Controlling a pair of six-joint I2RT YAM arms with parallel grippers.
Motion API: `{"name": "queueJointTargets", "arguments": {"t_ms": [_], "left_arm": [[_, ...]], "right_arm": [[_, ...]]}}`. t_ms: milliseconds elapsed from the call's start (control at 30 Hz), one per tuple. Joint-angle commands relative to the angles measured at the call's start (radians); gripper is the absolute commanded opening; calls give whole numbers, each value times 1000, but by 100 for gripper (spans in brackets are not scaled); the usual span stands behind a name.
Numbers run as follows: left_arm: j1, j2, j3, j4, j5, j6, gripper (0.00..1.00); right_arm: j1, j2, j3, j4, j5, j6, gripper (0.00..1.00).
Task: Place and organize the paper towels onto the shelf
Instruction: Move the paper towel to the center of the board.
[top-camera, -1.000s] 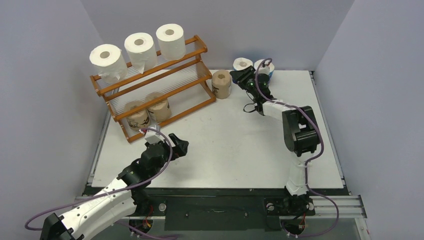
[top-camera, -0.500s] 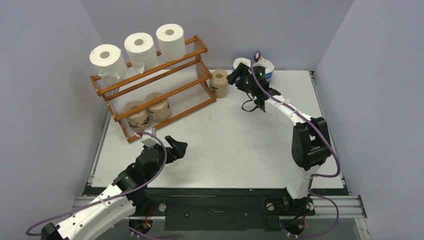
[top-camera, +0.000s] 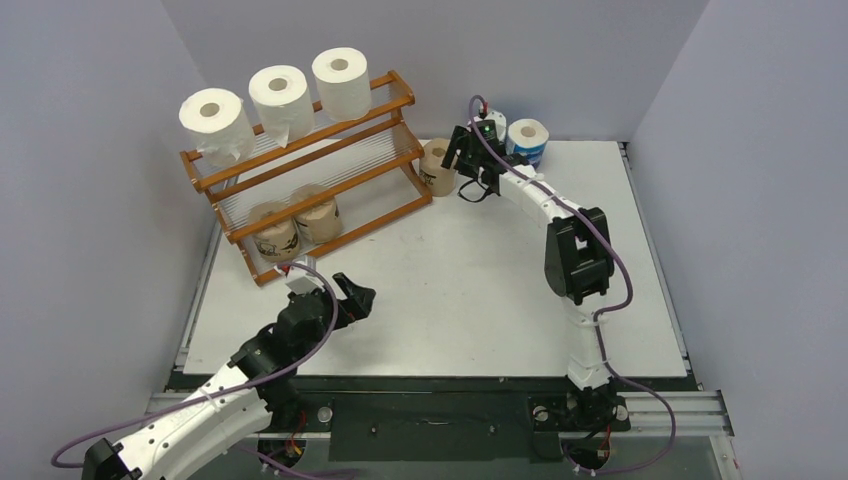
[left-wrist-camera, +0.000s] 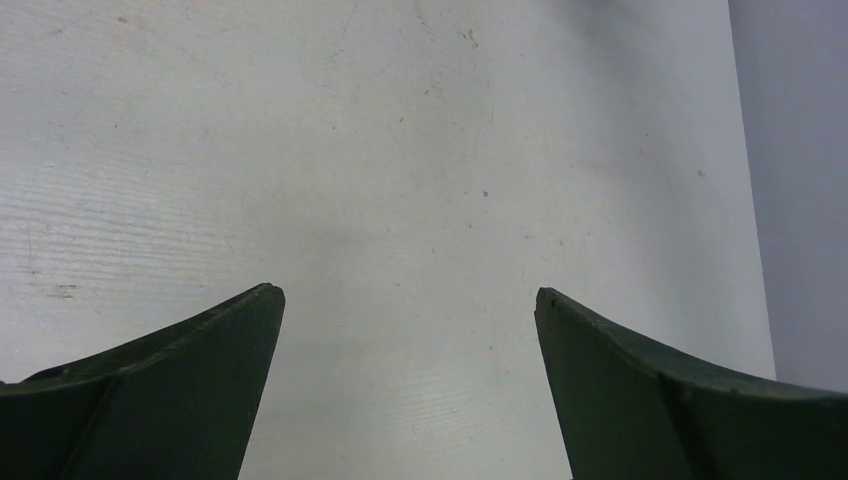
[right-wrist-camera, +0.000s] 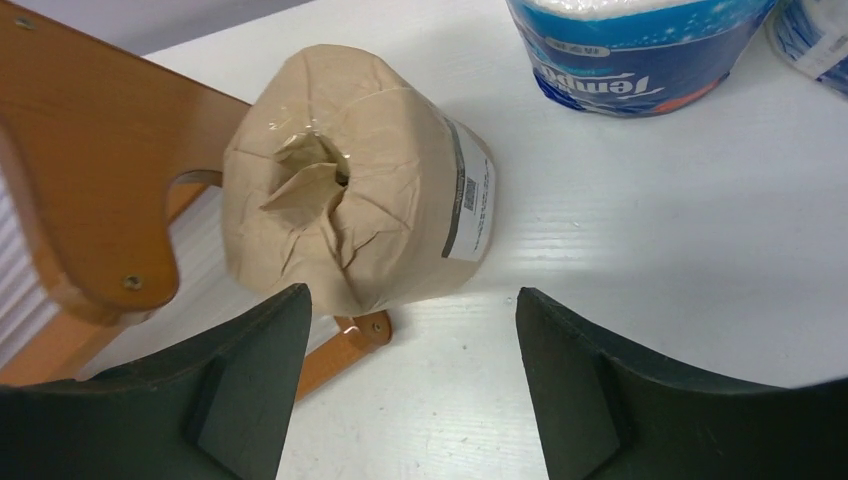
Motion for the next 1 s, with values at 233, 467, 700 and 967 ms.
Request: {"name": "queueJointTargets", "arguments": {"t_ms": [233, 467, 700, 967], "left_arm": [[8, 24, 6, 40, -30, 20, 97], [9, -7, -11, 32, -41, 25, 96], [9, -1, -14, 32, -42, 23, 96], [9, 8, -23, 46, -43, 19, 96]], "right_arm": [[-18, 96, 150, 7, 42, 41, 71], [-19, 96, 112, 80, 40, 75, 71], [-24, 160, 200, 33, 14, 85, 69], [-24, 214, 243, 2, 2, 81, 65]]}}
